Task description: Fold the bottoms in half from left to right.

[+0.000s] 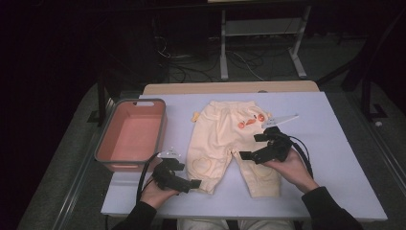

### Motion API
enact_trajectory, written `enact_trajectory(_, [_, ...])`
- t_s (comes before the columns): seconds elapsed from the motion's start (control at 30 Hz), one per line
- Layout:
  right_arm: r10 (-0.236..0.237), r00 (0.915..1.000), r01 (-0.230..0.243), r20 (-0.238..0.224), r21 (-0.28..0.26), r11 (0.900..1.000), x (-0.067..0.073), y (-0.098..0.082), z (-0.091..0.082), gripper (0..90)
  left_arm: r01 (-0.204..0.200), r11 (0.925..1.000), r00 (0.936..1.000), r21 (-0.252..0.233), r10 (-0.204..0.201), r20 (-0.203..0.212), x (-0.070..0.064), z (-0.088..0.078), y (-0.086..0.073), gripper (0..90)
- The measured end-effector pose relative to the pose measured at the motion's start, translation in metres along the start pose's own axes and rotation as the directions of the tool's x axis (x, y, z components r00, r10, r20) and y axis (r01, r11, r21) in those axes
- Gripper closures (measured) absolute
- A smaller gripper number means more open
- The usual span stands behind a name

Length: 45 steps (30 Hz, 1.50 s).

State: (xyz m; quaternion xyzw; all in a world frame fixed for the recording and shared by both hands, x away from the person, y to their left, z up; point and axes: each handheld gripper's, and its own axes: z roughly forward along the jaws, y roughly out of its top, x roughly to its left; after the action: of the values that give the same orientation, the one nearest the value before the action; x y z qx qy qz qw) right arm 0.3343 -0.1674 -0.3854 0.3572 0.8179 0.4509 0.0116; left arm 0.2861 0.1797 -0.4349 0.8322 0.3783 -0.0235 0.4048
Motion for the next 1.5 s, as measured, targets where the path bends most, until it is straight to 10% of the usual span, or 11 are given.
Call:
enact_trajectory(0.93, [-0.046,0.9987,0.046,-0.019,-0.01,0.999,-0.004,0.057,0.061,0.0,0.03,0.9994,0.999,-0.017,-0.029,0.033,0.012,0.008,-0.005,14.9])
enact_trajectory(1.33, [-0.035,0.9992,0.035,-0.018,-0.029,0.999,-0.008,0.071,0.079,1.0,0.08,0.9948,0.9966,-0.063,-0.081,-0.015,0.018,0.008,-0.008,52.1])
enact_trajectory(1.5, [-0.031,0.9994,0.031,-0.012,-0.043,0.999,-0.013,0.074,0.083,2.2,0.14,0.9885,0.9899,-0.058,-0.138,0.033,0.021,0.013,-0.006,72.7])
